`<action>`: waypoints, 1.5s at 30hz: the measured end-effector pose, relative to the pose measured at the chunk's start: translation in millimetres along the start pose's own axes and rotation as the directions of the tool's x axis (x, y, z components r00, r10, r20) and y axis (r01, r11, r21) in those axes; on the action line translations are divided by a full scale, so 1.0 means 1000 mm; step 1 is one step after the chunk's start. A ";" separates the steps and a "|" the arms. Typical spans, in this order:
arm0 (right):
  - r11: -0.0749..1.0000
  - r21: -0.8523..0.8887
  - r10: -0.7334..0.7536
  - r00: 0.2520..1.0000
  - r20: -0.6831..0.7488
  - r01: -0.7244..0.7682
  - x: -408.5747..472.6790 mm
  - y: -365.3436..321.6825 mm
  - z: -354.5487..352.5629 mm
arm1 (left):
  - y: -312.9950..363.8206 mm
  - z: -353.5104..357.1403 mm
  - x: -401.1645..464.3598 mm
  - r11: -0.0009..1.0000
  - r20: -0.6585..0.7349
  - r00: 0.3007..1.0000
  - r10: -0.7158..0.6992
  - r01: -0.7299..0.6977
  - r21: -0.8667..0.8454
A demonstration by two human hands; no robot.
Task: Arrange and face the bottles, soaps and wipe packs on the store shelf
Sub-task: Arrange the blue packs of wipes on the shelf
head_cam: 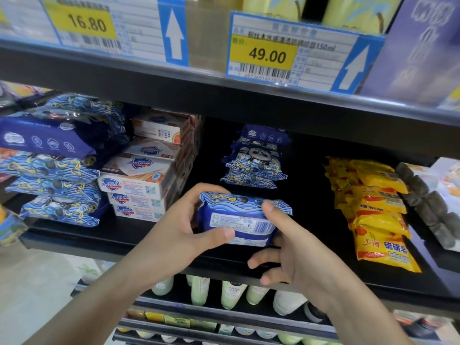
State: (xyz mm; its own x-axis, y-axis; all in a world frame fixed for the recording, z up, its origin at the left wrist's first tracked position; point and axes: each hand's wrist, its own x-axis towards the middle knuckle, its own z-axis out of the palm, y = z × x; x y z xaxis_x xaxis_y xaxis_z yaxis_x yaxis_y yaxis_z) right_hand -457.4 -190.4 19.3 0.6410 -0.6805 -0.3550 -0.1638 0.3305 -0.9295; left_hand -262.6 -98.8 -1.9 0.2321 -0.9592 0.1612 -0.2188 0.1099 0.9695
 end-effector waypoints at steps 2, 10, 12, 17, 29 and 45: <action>0.998 0.056 0.000 1.000 -0.024 0.001 0.002 0.002 -0.001 | 0.000 0.000 -0.001 1.000 -0.012 1.000 0.011 -0.011 0.020; 0.977 0.200 -0.050 0.991 -0.124 0.074 0.007 0.009 -0.005 | -0.005 0.000 -0.002 0.997 -0.031 0.997 -0.077 0.077 0.013; 0.972 0.204 -0.089 0.987 -0.134 0.115 0.006 0.009 -0.008 | -0.007 -0.001 -0.001 0.993 -0.059 0.992 -0.115 0.115 0.007; 0.966 0.154 -0.196 0.977 -0.086 0.208 0.003 0.010 -0.016 | -0.008 0.000 0.005 0.907 -0.164 0.935 -0.314 0.245 -0.342; 0.889 -0.128 -0.436 0.898 0.059 0.440 0.001 0.023 -0.021 | 0.012 0.007 0.007 0.816 0.058 0.870 -0.490 0.482 -0.319; -0.006 -0.950 -0.585 0.769 0.258 0.314 0.012 0.004 -0.030 | -0.001 0.036 0.019 0.879 -0.028 0.931 -0.363 0.333 -0.343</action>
State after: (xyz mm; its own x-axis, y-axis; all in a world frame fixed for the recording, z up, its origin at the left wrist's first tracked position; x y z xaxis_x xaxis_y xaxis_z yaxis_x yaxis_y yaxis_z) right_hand -472.9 -216.6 8.1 0.7821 -0.5483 0.2960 -0.5101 -0.8363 -0.2012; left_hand -292.0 -126.8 -6.6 0.3222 -0.9259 -0.1971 0.2098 -0.1332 0.9686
